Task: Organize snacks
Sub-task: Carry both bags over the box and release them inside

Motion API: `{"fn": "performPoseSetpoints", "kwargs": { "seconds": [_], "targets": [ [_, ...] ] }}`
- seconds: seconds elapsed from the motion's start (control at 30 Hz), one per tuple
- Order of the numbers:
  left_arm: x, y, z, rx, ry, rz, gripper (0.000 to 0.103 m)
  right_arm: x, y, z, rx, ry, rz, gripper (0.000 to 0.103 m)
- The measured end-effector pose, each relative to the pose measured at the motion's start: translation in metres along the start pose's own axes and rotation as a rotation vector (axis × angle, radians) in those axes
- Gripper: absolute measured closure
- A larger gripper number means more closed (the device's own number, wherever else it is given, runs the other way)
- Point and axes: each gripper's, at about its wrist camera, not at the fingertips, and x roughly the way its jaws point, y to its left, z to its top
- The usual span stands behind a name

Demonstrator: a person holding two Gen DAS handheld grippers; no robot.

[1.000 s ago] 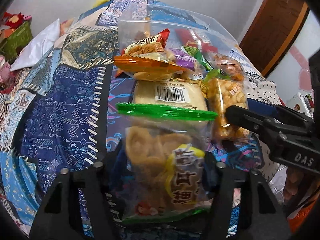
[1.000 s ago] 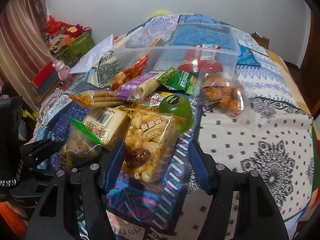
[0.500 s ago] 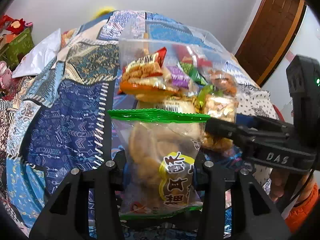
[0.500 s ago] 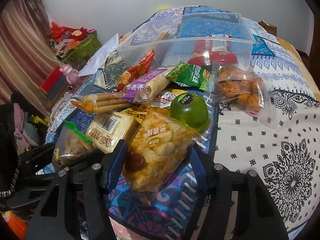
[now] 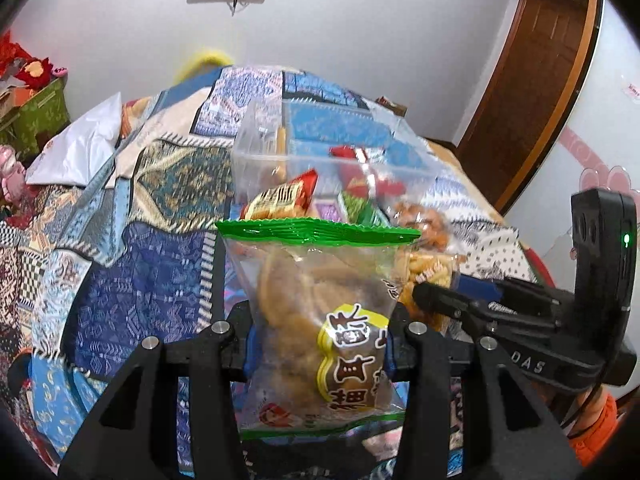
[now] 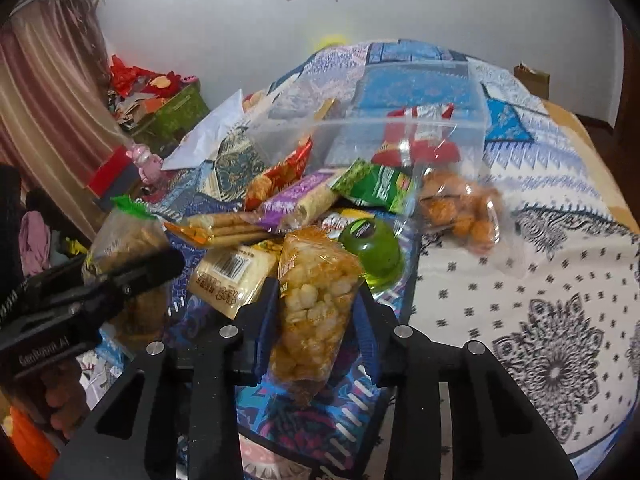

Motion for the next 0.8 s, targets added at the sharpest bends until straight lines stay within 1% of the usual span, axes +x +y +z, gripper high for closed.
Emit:
{"fn": "performPoseSetpoints", "kwargs": {
  "seconds": [0.33,0.63,0.8],
  "targets": [
    [-0.004,-0.007,0.038,0.016,-0.077,0.001,0.058,-0.020,-0.011,0.019,0.020,-0.081,-0.024,0.070],
    [0.000,-0.012,0.080,0.022,-0.148,0.007,0.058,-0.046,-0.028,0.056,0.023,-0.193,-0.074,0.070],
    [0.011,-0.016,0.108,0.030,-0.179,0.010,0.058,-0.052,-0.037,0.078,0.018,-0.246,-0.103,0.070]
  ]
}}
